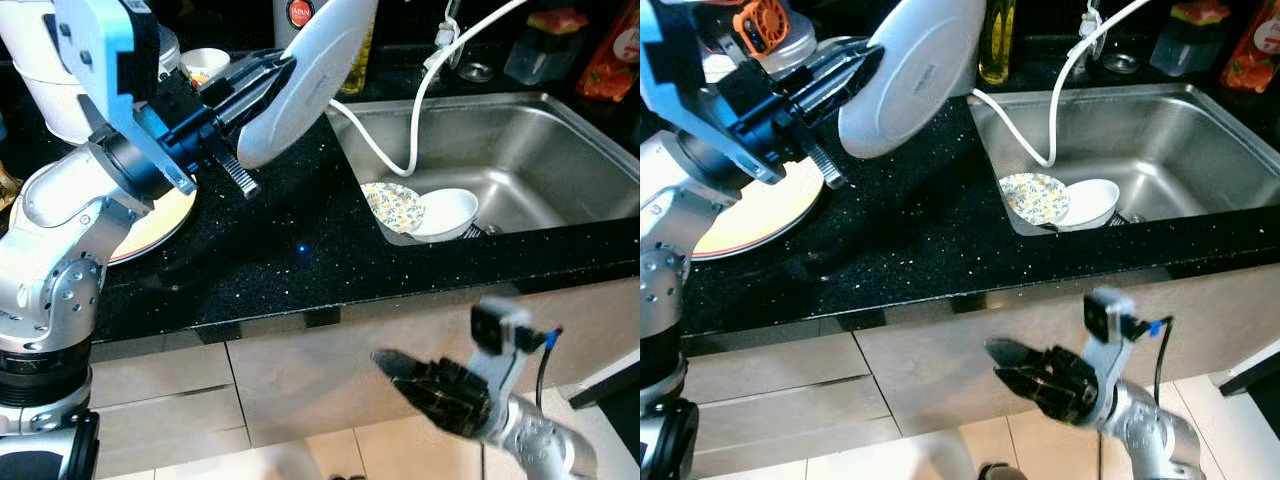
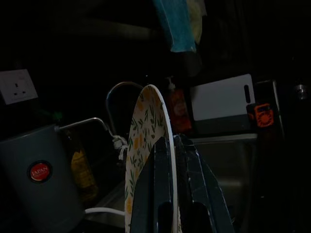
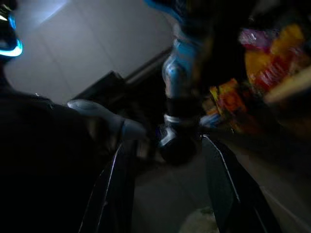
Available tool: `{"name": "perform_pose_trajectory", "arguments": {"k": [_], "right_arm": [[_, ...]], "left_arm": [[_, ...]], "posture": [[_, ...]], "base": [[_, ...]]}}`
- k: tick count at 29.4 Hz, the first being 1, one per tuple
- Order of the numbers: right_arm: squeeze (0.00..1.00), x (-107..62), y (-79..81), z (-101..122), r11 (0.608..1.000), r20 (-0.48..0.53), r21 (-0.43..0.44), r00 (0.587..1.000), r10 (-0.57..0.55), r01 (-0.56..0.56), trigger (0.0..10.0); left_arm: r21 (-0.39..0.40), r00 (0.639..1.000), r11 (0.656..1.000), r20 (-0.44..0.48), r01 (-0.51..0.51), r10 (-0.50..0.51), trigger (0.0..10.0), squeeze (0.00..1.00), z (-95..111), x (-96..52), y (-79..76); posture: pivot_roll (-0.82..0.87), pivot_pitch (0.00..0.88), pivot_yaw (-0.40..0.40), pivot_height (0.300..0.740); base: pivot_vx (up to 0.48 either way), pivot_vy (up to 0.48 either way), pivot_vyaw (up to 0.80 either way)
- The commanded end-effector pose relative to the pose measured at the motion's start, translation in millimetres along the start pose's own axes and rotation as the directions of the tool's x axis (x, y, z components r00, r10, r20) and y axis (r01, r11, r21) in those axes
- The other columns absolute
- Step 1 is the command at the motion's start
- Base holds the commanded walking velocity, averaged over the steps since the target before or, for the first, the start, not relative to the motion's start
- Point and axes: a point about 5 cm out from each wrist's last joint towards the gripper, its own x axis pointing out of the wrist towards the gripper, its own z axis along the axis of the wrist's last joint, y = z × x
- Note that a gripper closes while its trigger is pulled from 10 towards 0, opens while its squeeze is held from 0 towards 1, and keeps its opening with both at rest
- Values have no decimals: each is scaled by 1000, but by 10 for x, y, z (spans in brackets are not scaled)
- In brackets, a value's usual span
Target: Kitchen organization
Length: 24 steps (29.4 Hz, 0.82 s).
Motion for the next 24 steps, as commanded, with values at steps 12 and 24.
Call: {"name": "perform_pose_trajectory", "arguments": {"k": [12, 24], "right_arm": [[0, 382, -26, 358, 990, 154, -133, 986, 65, -44, 10000], [0, 484, -519, 661, 886, 371, -205, 871, -323, 416, 10000]], "left_arm": [[-40, 998, 999, 67, 17, -14, 0, 0, 108, 43, -31], [-91, 997, 996, 83, 9, -1, 0, 0, 85, 40, -55]], "posture": [[82, 77, -20, 740], [88, 79, -26, 740]], "base": [[0, 0, 0], [0, 0, 0]]}}
